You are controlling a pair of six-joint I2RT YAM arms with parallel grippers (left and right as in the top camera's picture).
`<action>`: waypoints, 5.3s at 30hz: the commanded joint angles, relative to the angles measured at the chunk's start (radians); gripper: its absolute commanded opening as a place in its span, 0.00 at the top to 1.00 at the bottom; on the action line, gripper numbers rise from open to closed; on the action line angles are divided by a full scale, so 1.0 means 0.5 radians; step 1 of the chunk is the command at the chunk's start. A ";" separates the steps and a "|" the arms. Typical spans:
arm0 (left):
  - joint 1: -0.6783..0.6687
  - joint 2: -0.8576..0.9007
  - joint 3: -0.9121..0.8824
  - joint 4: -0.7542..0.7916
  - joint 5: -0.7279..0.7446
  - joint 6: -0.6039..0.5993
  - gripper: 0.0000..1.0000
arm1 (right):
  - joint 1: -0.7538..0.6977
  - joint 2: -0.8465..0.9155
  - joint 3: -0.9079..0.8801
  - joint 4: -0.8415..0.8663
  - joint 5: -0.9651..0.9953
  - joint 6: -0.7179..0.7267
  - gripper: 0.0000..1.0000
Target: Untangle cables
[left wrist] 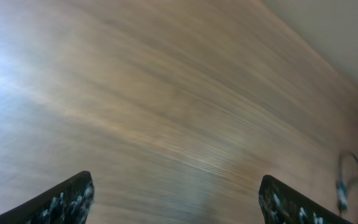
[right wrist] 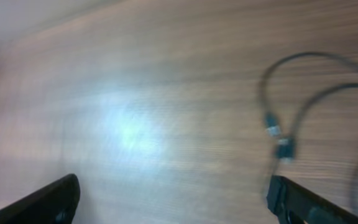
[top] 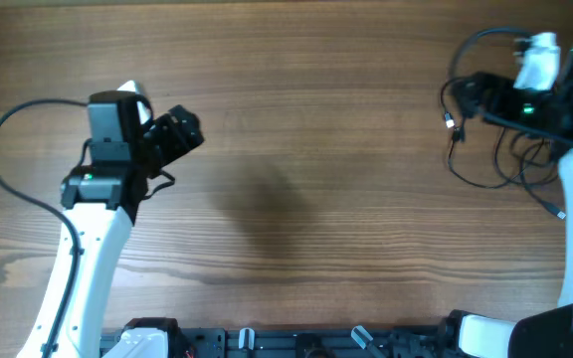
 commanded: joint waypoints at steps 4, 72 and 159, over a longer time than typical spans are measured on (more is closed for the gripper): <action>-0.292 0.072 0.000 -0.178 -0.230 0.201 0.08 | 0.455 0.024 0.020 -0.157 0.461 -0.143 0.01; -0.468 -1.752 -0.445 -1.072 -0.557 0.027 0.00 | 0.562 -2.131 -0.967 -0.042 0.934 0.046 0.00; -0.468 -1.752 -0.445 -1.072 -0.558 0.027 0.00 | 0.511 -2.933 -2.703 1.689 0.815 -0.180 0.00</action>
